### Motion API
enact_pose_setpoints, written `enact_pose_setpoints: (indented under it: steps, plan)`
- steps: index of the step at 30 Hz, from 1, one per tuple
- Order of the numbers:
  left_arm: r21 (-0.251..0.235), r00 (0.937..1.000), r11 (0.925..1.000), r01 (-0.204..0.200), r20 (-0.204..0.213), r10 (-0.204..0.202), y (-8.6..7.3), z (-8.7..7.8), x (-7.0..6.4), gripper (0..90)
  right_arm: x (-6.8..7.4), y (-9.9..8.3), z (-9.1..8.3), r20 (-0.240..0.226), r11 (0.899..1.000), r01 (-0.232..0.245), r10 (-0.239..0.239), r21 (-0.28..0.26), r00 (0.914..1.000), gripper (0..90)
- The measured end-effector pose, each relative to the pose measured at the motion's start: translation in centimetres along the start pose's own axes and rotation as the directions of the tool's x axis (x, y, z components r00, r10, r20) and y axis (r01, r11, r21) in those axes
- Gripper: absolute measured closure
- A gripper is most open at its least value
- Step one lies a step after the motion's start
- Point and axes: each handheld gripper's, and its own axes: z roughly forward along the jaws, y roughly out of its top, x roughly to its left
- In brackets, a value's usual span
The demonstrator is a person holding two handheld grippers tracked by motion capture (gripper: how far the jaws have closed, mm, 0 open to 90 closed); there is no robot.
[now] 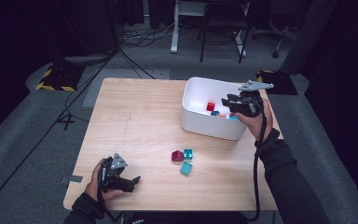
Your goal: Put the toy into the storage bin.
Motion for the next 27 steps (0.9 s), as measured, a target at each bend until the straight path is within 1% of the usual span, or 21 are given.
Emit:
enact_pose_setpoints:
  steps: [2,7,9,12,15,19,21,23,27]
  plan:
    - [-0.001,1.0,1.0,0.001,0.001,-0.001,0.0,0.0,0.0,0.6,0.0,-0.1,0.0,0.0,1.0,0.001,-0.001,0.003,1.0,62.7]
    - [0.001,1.0,1.0,0.0,0.0,0.0,0.0,0.0,0.0,0.6,0.2,-0.2,-0.1,-0.013,1.0,0.002,-0.002,0.0,0.9999,62.0]
    - [0.0,1.0,1.0,0.0,0.001,0.0,0.0,0.0,0.0,0.6,0.3,-0.3,-0.2,-0.02,1.0,-0.006,0.006,-0.008,0.9998,61.0]
    - [0.002,1.0,1.0,0.0,0.001,0.0,0.0,0.0,0.0,0.6,0.5,-0.3,-0.4,-0.016,1.0,0.001,-0.001,-0.012,0.9999,59.5]
    - [0.001,1.0,1.0,0.0,0.001,0.0,0.0,0.0,0.0,0.6,0.8,-0.4,-0.7,-0.022,1.0,0.006,-0.006,-0.026,0.9997,56.3]
    - [0.001,1.0,1.0,0.0,0.001,0.0,0.0,0.0,0.0,0.6,1.3,-0.5,-1.3,-0.032,0.999,0.01,-0.012,-0.04,0.9994,49.8]
    - [0.002,1.0,1.0,0.0,0.001,0.0,0.0,0.0,0.0,0.6,1.6,-0.6,-1.7,-0.02,0.999,0.017,-0.018,-0.046,0.9996,45.9]
    - [0.002,1.0,1.0,0.0,0.001,0.0,0.0,0.0,0.0,0.6,1.9,-0.7,-2.1,-0.026,0.998,0.013,-0.014,-0.057,0.9996,44.5]
    - [0.0,1.0,1.0,0.001,0.001,-0.001,0.0,0.0,0.0,0.6,2.3,-0.9,-2.9,-0.034,0.997,0.022,-0.024,-0.069,0.9991,42.1]
